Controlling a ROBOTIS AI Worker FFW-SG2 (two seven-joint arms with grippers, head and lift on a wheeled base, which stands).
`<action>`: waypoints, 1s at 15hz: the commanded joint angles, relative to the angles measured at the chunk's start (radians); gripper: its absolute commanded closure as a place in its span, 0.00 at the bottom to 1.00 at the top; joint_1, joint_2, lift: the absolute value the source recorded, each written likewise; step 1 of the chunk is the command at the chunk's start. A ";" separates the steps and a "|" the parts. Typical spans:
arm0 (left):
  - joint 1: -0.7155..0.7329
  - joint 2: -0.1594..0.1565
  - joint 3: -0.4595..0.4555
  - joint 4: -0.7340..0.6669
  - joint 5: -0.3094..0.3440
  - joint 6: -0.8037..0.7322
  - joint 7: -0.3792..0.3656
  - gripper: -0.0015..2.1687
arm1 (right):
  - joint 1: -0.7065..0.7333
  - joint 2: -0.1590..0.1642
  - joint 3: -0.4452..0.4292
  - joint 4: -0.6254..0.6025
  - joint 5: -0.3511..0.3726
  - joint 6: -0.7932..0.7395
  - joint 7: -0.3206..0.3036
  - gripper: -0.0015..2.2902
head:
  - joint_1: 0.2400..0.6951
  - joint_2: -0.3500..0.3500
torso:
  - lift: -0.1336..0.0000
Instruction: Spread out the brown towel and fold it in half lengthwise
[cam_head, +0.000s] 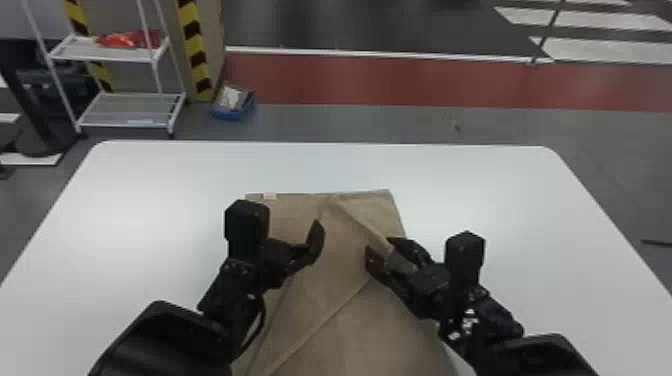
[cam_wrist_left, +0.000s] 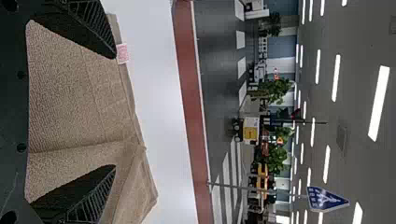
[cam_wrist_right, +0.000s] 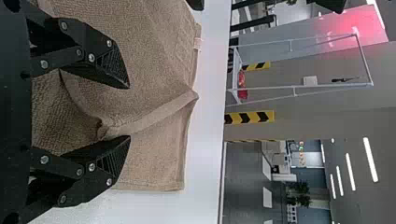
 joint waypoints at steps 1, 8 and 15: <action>0.000 0.001 0.000 0.004 0.002 0.000 -0.001 0.01 | 0.001 0.000 0.006 0.000 0.020 0.000 -0.005 0.34 | 1.00 0.39 | 0.08; -0.026 -0.004 0.000 0.047 -0.006 -0.065 0.010 0.01 | 0.020 -0.002 -0.011 -0.065 0.015 0.016 -0.007 0.54 | 1.00 0.39 | 0.08; -0.242 -0.010 0.072 0.378 0.057 -0.144 0.027 0.07 | 0.085 -0.017 -0.043 -0.183 0.024 0.065 -0.004 0.54 | 1.00 0.42 | 0.08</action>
